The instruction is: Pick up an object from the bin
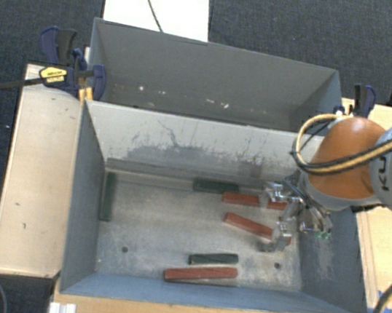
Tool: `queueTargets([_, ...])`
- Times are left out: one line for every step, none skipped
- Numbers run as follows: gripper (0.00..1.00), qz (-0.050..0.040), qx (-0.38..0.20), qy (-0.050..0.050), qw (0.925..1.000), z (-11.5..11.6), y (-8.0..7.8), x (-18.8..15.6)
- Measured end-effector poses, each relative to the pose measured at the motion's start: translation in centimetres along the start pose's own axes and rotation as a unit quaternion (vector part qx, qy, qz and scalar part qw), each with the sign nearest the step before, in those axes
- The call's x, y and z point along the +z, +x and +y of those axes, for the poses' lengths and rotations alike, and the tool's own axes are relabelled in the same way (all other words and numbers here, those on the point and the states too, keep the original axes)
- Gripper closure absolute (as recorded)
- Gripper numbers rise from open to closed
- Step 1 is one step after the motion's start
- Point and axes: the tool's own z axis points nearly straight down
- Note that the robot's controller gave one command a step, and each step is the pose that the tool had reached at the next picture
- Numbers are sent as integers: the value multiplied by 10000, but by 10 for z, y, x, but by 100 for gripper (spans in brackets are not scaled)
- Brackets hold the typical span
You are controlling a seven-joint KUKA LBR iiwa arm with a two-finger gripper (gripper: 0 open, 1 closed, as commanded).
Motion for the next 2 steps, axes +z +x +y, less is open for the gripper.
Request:
queueTargets([100, 14, 4, 11, 10000, -4, 2, 0])
queueTargets([100, -21, -206, 22, 9998, -2, 1, -176])
